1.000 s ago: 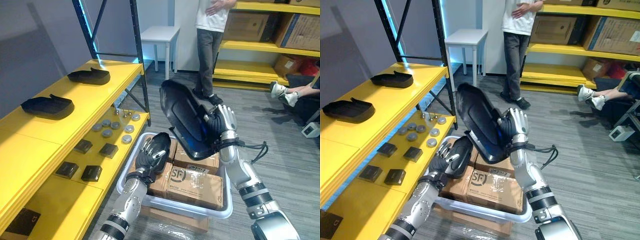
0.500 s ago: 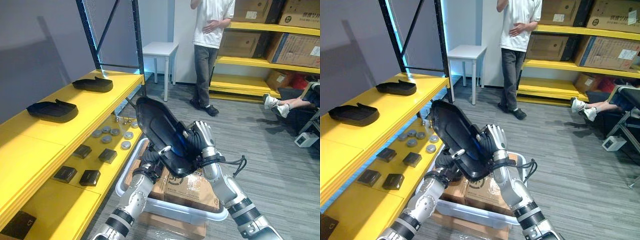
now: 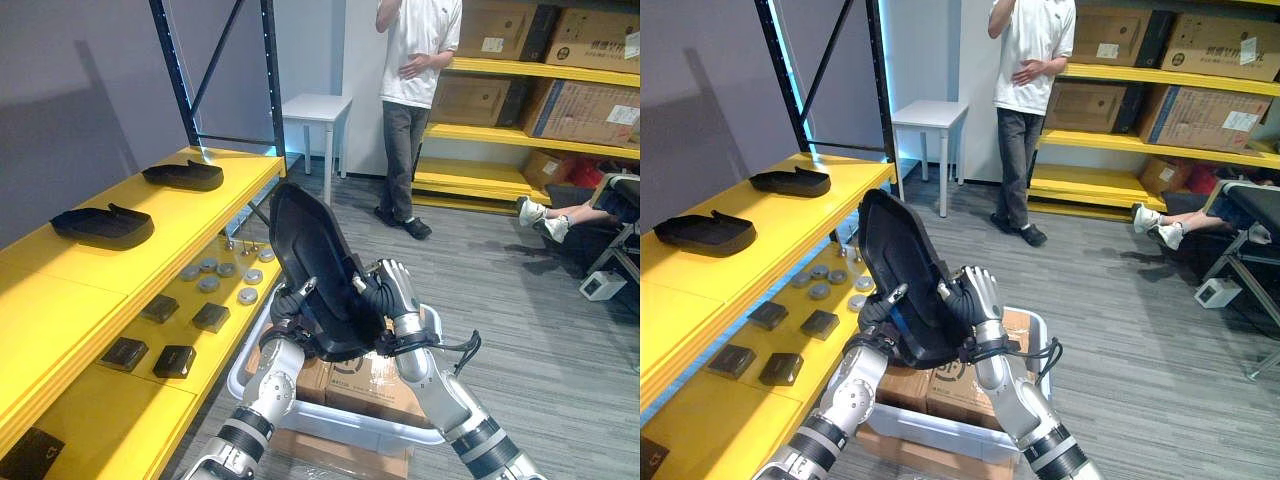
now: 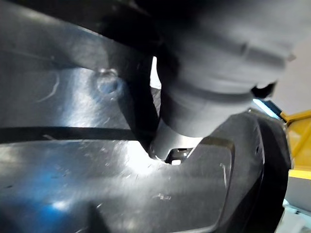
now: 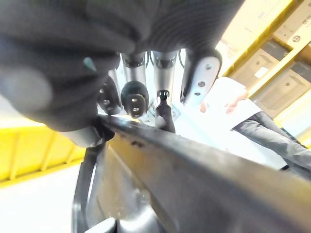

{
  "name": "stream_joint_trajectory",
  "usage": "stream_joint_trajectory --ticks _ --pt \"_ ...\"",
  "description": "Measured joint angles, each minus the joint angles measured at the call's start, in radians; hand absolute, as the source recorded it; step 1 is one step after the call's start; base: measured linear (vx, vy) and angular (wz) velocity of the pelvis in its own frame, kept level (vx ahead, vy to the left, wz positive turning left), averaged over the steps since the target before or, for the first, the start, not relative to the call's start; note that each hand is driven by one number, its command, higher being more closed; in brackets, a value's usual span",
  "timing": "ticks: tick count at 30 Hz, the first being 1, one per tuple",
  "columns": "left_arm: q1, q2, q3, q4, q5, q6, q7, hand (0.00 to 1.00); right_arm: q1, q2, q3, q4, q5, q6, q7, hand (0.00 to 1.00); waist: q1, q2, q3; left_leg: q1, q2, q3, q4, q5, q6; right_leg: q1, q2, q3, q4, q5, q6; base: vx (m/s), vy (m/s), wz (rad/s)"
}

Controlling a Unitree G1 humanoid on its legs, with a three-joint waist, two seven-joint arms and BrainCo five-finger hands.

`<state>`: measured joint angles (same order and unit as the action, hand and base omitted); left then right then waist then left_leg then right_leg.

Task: Walk over and take plastic housings, then place them on the shelf

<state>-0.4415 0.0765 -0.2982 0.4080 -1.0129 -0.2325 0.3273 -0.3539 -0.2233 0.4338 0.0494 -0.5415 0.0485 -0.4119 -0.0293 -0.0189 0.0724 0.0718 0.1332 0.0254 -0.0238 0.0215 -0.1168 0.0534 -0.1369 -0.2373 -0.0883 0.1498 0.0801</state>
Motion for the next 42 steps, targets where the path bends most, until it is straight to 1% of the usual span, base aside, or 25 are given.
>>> stream_joint_trajectory --ticks 1,2,9,10,11,12,13,14,15,18,20,22,23,24,25,26,27,30,31,33,34,35,36,37,42 --pt "0.004 -0.001 0.001 -0.005 0.002 -0.003 0.002 1.0 0.006 0.0 0.0 0.0 0.007 -0.004 -0.003 1.0 0.0 0.0 0.0 -0.002 0.0 -0.002 0.0 0.0 0.0 0.0 0.0 -0.003 0.0 0.0 0.0 0.0 0.013 0.08" --pt "0.011 -0.005 0.006 -0.013 0.01 -0.008 0.005 1.0 0.017 -0.001 -0.001 -0.002 0.016 -0.012 -0.006 0.0 -0.001 0.0 0.0 -0.007 0.001 -0.007 0.0 0.0 0.0 0.0 0.0 -0.008 0.001 0.0 0.0 0.01 0.005 0.22" --pt "0.087 -0.051 0.163 -0.209 0.075 -0.037 0.01 1.0 0.204 0.036 0.002 -0.054 0.128 -0.107 0.004 0.0 -0.003 0.001 0.002 -0.105 -0.017 -0.12 0.002 0.056 -0.007 0.012 -0.015 -0.18 0.005 -0.02 0.004 0.01 -0.007 0.69" --pt "0.098 -0.051 0.178 -0.245 0.097 -0.05 0.007 1.0 0.213 0.039 0.001 -0.009 0.153 -0.111 0.013 0.0 -0.004 0.001 0.004 -0.151 -0.014 -0.013 0.019 0.059 0.033 0.027 -0.036 -0.255 0.006 -0.028 0.012 -0.01 0.043 1.41" --pt "0.101 -0.051 0.178 -0.252 0.1 -0.052 0.005 1.0 0.213 0.039 0.001 0.001 0.155 -0.111 0.016 0.0 -0.003 0.001 0.004 -0.16 -0.007 0.025 0.027 0.059 0.039 0.031 -0.041 -0.275 0.007 -0.03 0.014 0.0 0.057 1.64" --pt "0.118 -0.053 0.176 -0.277 0.119 -0.055 -0.01 1.0 0.211 0.041 0.0 0.023 0.165 -0.111 0.031 0.0 -0.001 0.005 0.008 -0.181 0.026 0.198 0.06 0.047 0.049 0.039 -0.052 -0.332 0.017 -0.041 0.028 0.07 0.103 1.53" --pt "0.149 -0.053 0.186 -0.306 0.157 -0.061 -0.012 1.0 0.197 0.049 0.0 0.049 0.181 -0.114 0.049 0.0 0.008 0.008 0.013 -0.203 0.081 0.443 0.12 0.048 0.074 0.037 -0.081 -0.387 0.048 -0.063 0.044 0.07 0.085 1.46" --pt "0.156 -0.053 0.19 -0.312 0.166 -0.061 -0.012 1.0 0.195 0.052 -0.001 0.053 0.182 -0.114 0.052 0.0 0.011 0.008 0.014 -0.205 0.092 0.488 0.134 0.046 0.077 0.037 -0.086 -0.398 0.053 -0.068 0.051 0.13 0.139 1.11" --pt "0.186 -0.053 0.203 -0.339 0.201 -0.059 -0.011 1.0 0.193 0.069 -0.002 0.062 0.186 -0.114 0.065 0.0 0.024 0.006 0.017 -0.216 0.116 0.609 0.178 0.031 0.083 0.033 -0.108 -0.426 0.069 -0.082 0.069 0.14 0.133 0.68" --pt "0.287 -0.045 0.249 -0.443 0.325 -0.044 -0.007 1.0 0.211 0.133 -0.02 0.056 0.196 -0.114 0.085 0.0 0.049 -0.008 0.033 -0.24 0.099 0.648 0.262 -0.026 0.095 0.047 -0.159 -0.453 0.083 -0.084 0.074 0.2 0.168 0.45" --pt "0.33 -0.042 0.249 -0.479 0.421 -0.019 -0.006 1.0 0.242 0.16 -0.07 0.036 0.197 -0.116 0.093 0.0 0.044 -0.014 0.037 -0.25 0.07 0.626 0.32 -0.075 0.106 0.075 -0.222 -0.501 0.153 -0.115 0.102 0.25 0.182 0.74" --pt "0.355 -0.063 0.227 -0.482 0.539 0.011 -0.006 1.0 0.274 0.152 -0.12 0.033 0.203 -0.122 0.102 0.0 0.039 -0.007 0.044 -0.226 0.037 0.594 0.353 -0.117 0.12 0.082 -0.323 -0.525 0.361 -0.129 0.104 0.24 0.231 0.96" --pt "0.367 -0.064 0.213 -0.483 0.629 0.032 -0.006 1.0 0.313 0.151 -0.147 0.015 0.212 -0.123 0.109 0.0 0.021 -0.011 0.047 -0.194 -0.003 0.546 0.347 -0.138 0.132 0.07 -0.409 -0.499 0.557 -0.096 0.057 0.2 0.304 1.38" --pt "0.378 -0.06 0.214 -0.5 0.702 0.051 -0.006 1.0 0.331 0.156 -0.168 0.007 0.218 -0.133 0.118 0.0 0.0 -0.011 0.054 -0.168 -0.032 0.487 0.336 -0.158 0.14 -0.002 -0.455 -0.36 0.749 -0.002 -0.067 0.19 0.287 1.46" --pt "0.381 -0.046 0.215 -0.512 0.739 0.053 -0.003 1.0 0.332 0.173 -0.178 0.005 0.218 -0.139 0.122 0.0 -0.009 -0.003 0.063 -0.163 -0.037 0.454 0.334 -0.169 0.141 -0.058 -0.443 -0.261 0.845 0.009 -0.082 0.18 0.166 1.46" --pt "0.38 -0.019 0.215 -0.521 0.81 0.054 -0.001 1.0 0.34 0.207 -0.202 0.0 0.218 -0.152 0.125 0.0 -0.016 -0.002 0.071 -0.151 -0.046 0.383 0.32 -0.183 0.154 -0.15 -0.363 -0.107 0.99 -0.132 -0.028 0.21 0.038 1.5" --pt "0.38 -0.008 0.215 -0.522 0.862 0.055 -0.001 1.0 0.35 0.22 -0.226 -0.003 0.218 -0.161 0.136 0.0 -0.02 0.001 0.076 -0.125 -0.065 0.321 0.292 -0.182 0.156 -0.194 -0.266 -0.02 1.013 -0.231 -0.036 0.29 0.012 1.53" --pt "0.376 0.001 0.263 -0.525 0.904 0.052 0.007 1.0 0.391 0.233 -0.356 -0.037 0.287 -0.166 0.143 0.0 -0.032 0.002 0.083 -0.077 -0.118 0.179 0.265 -0.175 0.154 -0.208 -0.106 0.106 0.758 -0.327 -0.011 0.32 -0.011 1.78" --pt "0.374 0.026 0.309 -0.527 0.894 0.049 0.017 1.0 0.416 0.232 -0.484 -0.05 0.327 -0.166 0.14 0.0 -0.048 0.002 0.083 -0.076 -0.13 0.104 0.266 -0.175 0.153 -0.219 -0.033 0.212 0.601 -0.333 0.005 0.32 -0.075 1.87" --pt "0.369 0.077 0.337 -0.527 0.876 0.049 0.023 1.0 0.467 0.223 -0.597 -0.073 0.353 -0.163 0.133 0.0 -0.052 -0.004 0.08 -0.074 -0.142 0.038 0.265 -0.174 0.139 -0.224 0.0 0.264 0.459 -0.308 0.008 0.29 -0.148 1.67" --pt "0.369 0.117 0.351 -0.527 0.855 0.047 0.021 1.0 0.497 0.214 -0.646 -0.082 0.379 -0.161 0.126 0.0 -0.048 -0.024 0.07 -0.075 -0.159 0.008 0.272 -0.185 0.118 -0.223 -0.008 0.256 0.345 -0.149 0.014 0.37 -0.249 1.45" --pt "0.37 0.124 0.359 -0.523 0.844 0.048 0.021 1.0 0.503 0.198 -0.654 -0.081 0.388 -0.159 0.126 0.0 -0.05 -0.018 0.068 -0.074 -0.156 -0.007 0.276 -0.194 0.105 -0.213 -0.013 0.242 0.342 -0.172 0.023 0.38 -0.231 0.87" --pt "0.373 0.115 0.36 -0.524 0.836 0.048 0.016 1.0 0.512 0.162 -0.649 -0.08 0.4 -0.156 0.13 0.0 -0.038 0.014 0.06 -0.076 -0.122 -0.005 0.272 -0.197 0.091 -0.18 0.012 0.211 0.288 -0.157 0.006 0.36 -0.206 0.47" --pt "0.366 0.11 0.357 -0.53 0.837 0.047 -0.002 1.0 0.512 0.146 -0.638 -0.08 0.417 -0.156 0.142 0.0 -0.036 0.028 0.052 -0.067 -0.088 -0.001 0.258 -0.203 0.08 -0.135 0.042 0.185 0.214 -0.141 -0.008 0.25 -0.112 0.28" --pt "0.245 0.104 0.302 -0.463 0.828 0.049 -0.036 1.0 0.568 0.154 -0.642 -0.179 0.475 -0.161 0.187 0.0 -0.056 0.031 0.051 -0.043 -0.065 -0.003 0.227 -0.196 0.051 -0.066 0.062 0.137 0.137 -0.133 -0.016 0.17 -0.075 0.24"
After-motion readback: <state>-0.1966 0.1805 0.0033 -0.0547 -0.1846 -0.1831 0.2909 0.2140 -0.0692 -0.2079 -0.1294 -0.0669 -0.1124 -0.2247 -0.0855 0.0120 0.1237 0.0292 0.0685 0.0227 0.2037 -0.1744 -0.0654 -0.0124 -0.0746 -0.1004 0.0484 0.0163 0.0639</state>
